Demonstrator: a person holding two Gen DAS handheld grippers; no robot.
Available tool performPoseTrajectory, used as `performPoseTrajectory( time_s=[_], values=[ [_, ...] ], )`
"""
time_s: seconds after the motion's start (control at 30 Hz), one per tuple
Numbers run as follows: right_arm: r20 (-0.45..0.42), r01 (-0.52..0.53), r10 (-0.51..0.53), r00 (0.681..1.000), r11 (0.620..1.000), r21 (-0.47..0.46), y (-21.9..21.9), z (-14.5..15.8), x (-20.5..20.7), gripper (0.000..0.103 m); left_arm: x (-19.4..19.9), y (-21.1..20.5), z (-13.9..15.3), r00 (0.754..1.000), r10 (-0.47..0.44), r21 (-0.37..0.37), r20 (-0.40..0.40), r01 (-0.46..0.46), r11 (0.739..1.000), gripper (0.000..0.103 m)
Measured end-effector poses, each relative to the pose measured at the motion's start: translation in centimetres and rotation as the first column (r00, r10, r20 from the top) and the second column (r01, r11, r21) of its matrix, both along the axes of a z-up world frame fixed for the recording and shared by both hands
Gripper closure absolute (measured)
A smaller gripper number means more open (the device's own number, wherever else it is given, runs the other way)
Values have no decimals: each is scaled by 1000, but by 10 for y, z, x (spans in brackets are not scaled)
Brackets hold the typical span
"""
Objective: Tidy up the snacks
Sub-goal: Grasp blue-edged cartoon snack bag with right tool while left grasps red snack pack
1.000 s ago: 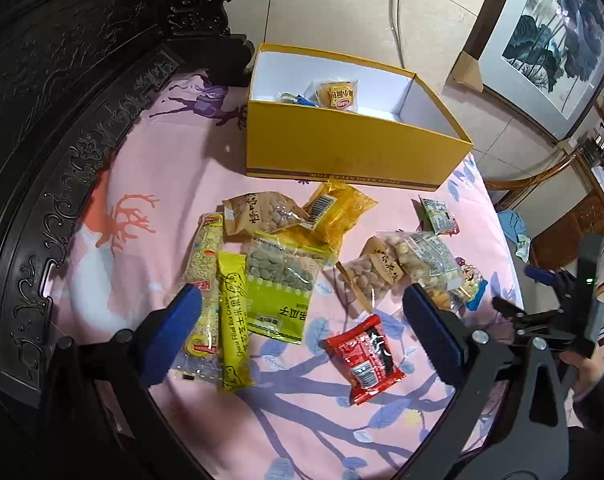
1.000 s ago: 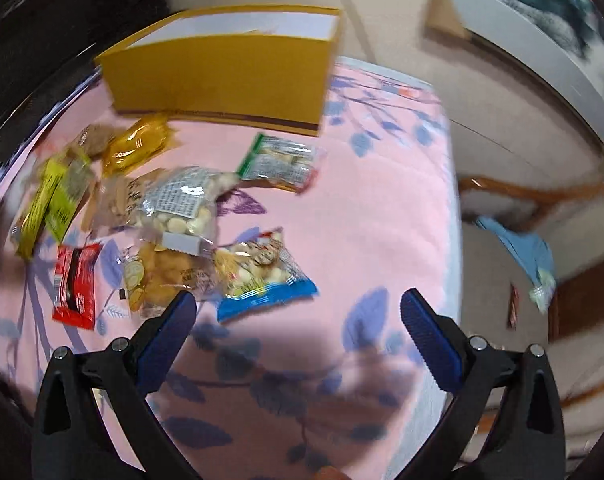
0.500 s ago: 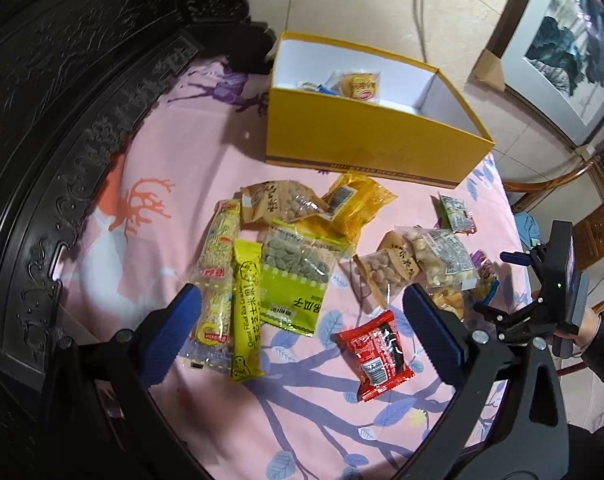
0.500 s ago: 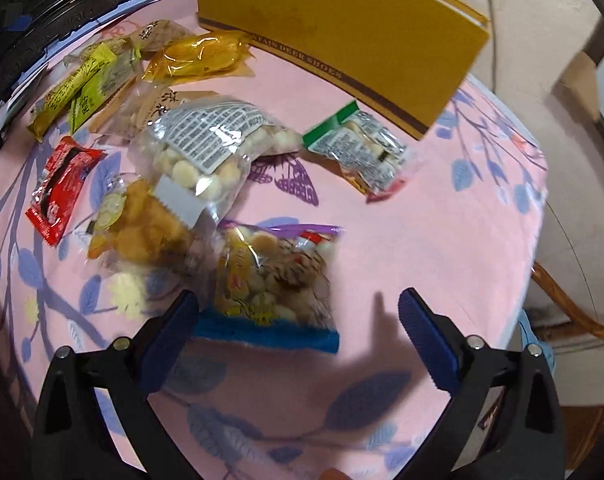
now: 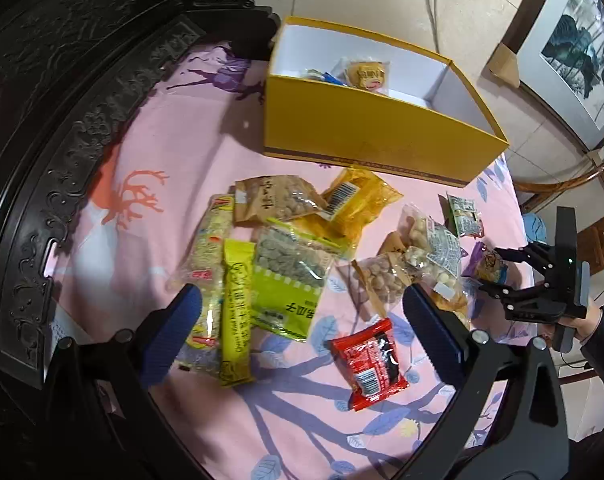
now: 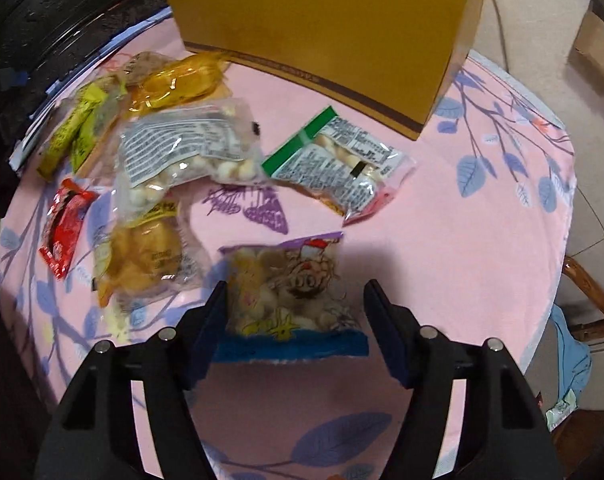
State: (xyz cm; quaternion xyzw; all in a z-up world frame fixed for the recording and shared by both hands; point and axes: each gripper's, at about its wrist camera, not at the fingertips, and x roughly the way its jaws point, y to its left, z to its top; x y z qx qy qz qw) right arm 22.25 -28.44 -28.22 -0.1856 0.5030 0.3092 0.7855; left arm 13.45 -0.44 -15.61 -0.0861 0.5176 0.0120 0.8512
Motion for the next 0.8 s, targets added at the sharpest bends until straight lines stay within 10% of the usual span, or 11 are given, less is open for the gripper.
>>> performPoseTrajectory(
  time_s=[0.27,0.6,0.8],
  values=[
    [10,117,-117,993,993,-8,0,3,-15,55,0,-16,-14,997,-70,31,-41,71,997,2],
    [-109,480,-468,877,856,192,-39,24,-70,54,-12,-71,-61,949,-234,-23,-213,234,972,2],
    [-132,523,-508,851,807,275,-34,41,-96,54,-10,-81,-88,952,-96,-71,-291,79,994,2]
  ],
)
